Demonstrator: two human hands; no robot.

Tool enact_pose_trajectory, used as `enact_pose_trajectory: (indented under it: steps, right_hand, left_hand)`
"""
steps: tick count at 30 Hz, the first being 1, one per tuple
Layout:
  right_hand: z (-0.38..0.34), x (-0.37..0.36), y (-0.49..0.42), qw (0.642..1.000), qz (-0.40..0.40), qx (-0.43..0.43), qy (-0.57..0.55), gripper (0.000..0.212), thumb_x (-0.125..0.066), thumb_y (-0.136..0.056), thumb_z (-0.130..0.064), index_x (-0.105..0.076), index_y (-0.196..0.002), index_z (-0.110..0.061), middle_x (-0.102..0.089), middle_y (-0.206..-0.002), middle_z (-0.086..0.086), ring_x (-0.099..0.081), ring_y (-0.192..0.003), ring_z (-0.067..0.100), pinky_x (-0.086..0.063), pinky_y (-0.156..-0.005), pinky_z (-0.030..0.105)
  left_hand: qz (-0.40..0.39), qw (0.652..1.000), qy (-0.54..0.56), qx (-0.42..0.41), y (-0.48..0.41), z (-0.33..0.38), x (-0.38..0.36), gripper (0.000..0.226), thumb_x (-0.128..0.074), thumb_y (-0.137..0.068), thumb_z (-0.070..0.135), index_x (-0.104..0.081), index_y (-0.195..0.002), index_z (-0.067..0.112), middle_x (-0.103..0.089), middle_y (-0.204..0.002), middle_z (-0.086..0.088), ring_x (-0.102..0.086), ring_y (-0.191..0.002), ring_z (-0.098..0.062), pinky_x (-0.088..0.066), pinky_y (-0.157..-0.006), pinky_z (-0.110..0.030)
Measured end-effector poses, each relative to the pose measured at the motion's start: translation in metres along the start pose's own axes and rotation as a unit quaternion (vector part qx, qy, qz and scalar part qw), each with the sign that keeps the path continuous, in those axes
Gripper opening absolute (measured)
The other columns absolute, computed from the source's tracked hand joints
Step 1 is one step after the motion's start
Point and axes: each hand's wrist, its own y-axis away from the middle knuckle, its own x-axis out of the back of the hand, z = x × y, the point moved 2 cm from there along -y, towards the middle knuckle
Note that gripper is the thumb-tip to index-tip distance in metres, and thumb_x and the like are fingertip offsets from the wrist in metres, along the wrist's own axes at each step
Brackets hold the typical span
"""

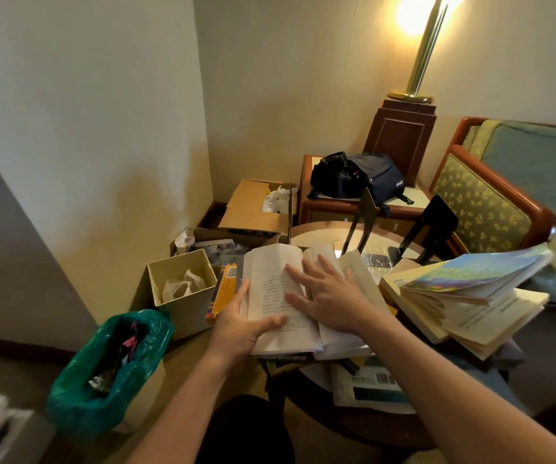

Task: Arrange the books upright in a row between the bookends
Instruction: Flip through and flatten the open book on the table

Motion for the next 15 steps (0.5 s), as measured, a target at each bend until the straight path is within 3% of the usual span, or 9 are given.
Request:
enact_pose_trajectory:
  steps: [2, 5, 8, 13, 15]
  right_hand:
    - [0.003, -0.005, -0.005, 1.0, -0.01, -0.015, 0.012, 0.066, -0.03, -0.09, -0.08, -0.004, -0.149, -0.063, 0.002, -0.167, -0.014, 0.016, -0.153, 0.016, 0.004, -0.119, 0.066]
    - [0.006, -0.01, -0.007, 0.999, -0.012, -0.027, 0.014, 0.067, -0.031, -0.089, -0.082, -0.004, -0.147, -0.066, 0.002, -0.167, -0.016, 0.016, -0.153, 0.015, 0.0, -0.119, 0.066]
    - [0.01, -0.013, -0.006, 1.0, -0.001, -0.023, 0.006, 0.067, -0.028, -0.087, -0.084, -0.001, -0.146, -0.067, 0.0, -0.167, -0.016, 0.015, -0.152, 0.014, -0.001, -0.12, 0.065]
    - [0.013, -0.017, -0.007, 1.0, 0.007, -0.023, -0.011, 0.067, -0.025, -0.086, -0.085, 0.001, -0.146, -0.068, -0.002, -0.166, -0.017, 0.014, -0.152, 0.011, 0.003, -0.12, 0.062]
    - [0.014, -0.017, -0.006, 1.0, 0.013, -0.023, -0.012, 0.066, -0.023, -0.089, -0.083, 0.002, -0.147, -0.066, -0.002, -0.166, -0.018, 0.014, -0.152, 0.01, 0.005, -0.12, 0.059]
  left_hand:
    - [0.003, 0.999, -0.029, 0.012, -0.002, -0.006, 0.001, 0.111, -0.09, -0.068, 0.027, -0.024, -0.157, 0.027, -0.05, -0.138, 0.0, -0.055, -0.117, -0.018, -0.055, -0.089, -0.029]
    - [0.007, 0.998, -0.054, 0.011, -0.003, -0.012, -0.001, 0.108, -0.089, -0.071, 0.029, -0.024, -0.157, 0.024, -0.049, -0.133, 0.005, -0.052, -0.114, -0.013, -0.051, -0.076, -0.018]
    - [0.024, 0.995, -0.099, 0.011, -0.006, -0.016, -0.001, 0.106, -0.087, -0.072, 0.04, -0.025, -0.157, 0.028, -0.045, -0.143, 0.001, -0.048, -0.117, -0.015, -0.051, -0.089, -0.027]
    - [0.062, 0.974, -0.219, 0.008, -0.004, -0.013, 0.001, 0.098, -0.077, -0.074, 0.059, -0.027, -0.154, 0.034, -0.039, -0.143, -0.001, -0.038, -0.115, -0.013, -0.042, -0.091, -0.032]
    - [0.069, 0.961, -0.267, 0.008, -0.007, -0.012, 0.0, 0.096, -0.069, -0.077, 0.067, -0.025, -0.155, 0.034, -0.028, -0.155, -0.001, -0.033, -0.132, -0.02, -0.039, -0.103, -0.042]
